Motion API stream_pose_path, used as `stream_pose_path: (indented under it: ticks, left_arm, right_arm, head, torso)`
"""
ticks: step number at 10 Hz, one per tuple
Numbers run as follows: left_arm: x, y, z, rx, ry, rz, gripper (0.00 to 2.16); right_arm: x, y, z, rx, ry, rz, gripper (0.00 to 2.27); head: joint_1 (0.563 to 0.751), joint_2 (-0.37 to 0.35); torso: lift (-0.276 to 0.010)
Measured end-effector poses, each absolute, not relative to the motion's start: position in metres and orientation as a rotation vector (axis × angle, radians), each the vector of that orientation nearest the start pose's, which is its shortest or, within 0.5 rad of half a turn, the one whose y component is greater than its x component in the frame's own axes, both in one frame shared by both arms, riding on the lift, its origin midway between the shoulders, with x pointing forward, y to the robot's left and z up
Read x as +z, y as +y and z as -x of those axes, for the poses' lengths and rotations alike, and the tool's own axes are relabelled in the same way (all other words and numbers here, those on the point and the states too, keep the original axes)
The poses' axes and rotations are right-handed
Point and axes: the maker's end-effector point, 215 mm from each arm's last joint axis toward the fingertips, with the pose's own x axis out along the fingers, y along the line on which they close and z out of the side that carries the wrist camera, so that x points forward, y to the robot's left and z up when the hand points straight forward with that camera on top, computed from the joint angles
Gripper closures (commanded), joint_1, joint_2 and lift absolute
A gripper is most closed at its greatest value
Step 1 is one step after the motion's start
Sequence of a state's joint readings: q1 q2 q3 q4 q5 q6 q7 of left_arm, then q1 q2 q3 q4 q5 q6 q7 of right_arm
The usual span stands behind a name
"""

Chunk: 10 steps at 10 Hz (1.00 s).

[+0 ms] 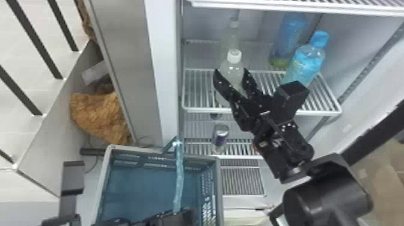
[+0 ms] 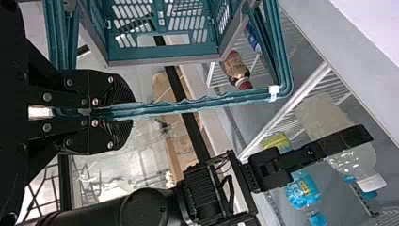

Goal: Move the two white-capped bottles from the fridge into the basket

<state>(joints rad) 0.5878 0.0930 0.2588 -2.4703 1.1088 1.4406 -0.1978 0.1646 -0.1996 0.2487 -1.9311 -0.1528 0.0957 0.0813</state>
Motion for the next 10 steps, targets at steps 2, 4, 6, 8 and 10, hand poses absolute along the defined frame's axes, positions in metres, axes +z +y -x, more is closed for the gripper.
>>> stream_pose_path:
  ticks: [2,4,6,8,10]
  left_arm:
    - [-0.36,0.051,-0.229,-0.812,0.944,0.726,1.21]
    - [-0.36,0.052,-0.23,-0.81,0.944,0.723,1.21]
    - [-0.361,0.053,-0.23,-0.806,0.944,0.722,1.21]
    - [-0.361,0.054,-0.231,-0.804,0.943,0.72,1.21]
    - [-0.361,0.055,-0.233,-0.803,0.94,0.716,1.21]
  right_arm:
    - [-0.278,-0.101,-0.516,0.385,-0.067,-0.008,1.01]
    - [-0.261,-0.101,-0.505,0.389,-0.094,-0.012,1.01]
    - [-0.243,-0.103,-0.486,0.395,-0.114,-0.02,1.01]
    - [-0.243,-0.107,-0.468,0.394,-0.081,-0.03,1.01]
    - [-0.244,-0.114,-0.453,0.392,-0.035,-0.028,1.01]
  head:
    - [0.695,-0.076]
    - [0.695,-0.077]
    - [0.695,-0.08]
    - [0.695,-0.086]
    - [0.695,-0.099]
  torso:
    - [0.0]
    - [0.0]
    - [0.0]
    - [0.0]
    - [0.0]
